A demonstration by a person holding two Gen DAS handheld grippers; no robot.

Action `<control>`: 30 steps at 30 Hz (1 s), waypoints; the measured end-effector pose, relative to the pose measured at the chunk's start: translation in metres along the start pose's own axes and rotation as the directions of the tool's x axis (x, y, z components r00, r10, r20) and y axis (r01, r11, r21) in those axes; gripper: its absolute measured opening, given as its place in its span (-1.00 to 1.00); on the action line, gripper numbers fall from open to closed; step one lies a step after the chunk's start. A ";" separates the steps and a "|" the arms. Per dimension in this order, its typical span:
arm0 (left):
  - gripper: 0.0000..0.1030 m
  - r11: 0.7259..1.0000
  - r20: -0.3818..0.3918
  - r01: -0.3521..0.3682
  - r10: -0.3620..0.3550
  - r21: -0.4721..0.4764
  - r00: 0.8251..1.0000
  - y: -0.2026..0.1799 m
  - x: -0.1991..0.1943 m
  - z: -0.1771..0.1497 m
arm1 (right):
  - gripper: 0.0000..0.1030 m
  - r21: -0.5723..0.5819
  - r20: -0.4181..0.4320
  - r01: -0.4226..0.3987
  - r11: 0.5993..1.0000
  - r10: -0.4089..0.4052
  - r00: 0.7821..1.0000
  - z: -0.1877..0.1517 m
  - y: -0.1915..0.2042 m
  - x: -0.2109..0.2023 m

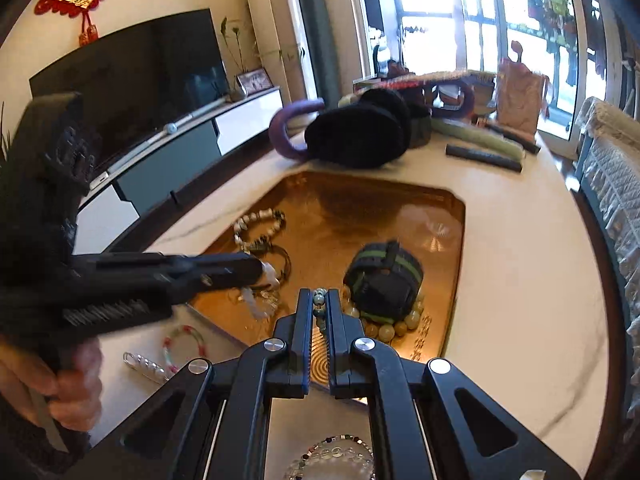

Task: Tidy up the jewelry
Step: 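Carry both bracelets in the two tools over the copper tray, then open the right tool over the tray while the left tool releases its bracelet, then move both tools back to the remaining bracelets on the table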

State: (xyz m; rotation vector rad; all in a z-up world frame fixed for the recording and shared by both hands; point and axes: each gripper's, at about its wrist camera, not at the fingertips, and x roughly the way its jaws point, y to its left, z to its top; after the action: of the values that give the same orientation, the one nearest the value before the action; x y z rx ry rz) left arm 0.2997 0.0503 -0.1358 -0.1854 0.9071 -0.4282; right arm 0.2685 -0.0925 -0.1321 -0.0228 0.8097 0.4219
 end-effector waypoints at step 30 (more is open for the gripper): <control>0.98 0.914 0.167 -0.404 0.394 0.033 0.904 0.006 -0.076 -0.052 | 0.98 0.052 -0.018 0.149 0.987 -0.148 0.989 -0.033 -0.015 -0.038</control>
State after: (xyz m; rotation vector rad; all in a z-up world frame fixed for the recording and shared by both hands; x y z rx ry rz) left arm 0.2189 0.0903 -0.1148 0.0317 0.7491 -0.0591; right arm 0.2280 -0.1252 -0.1302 -0.0363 0.8266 0.2595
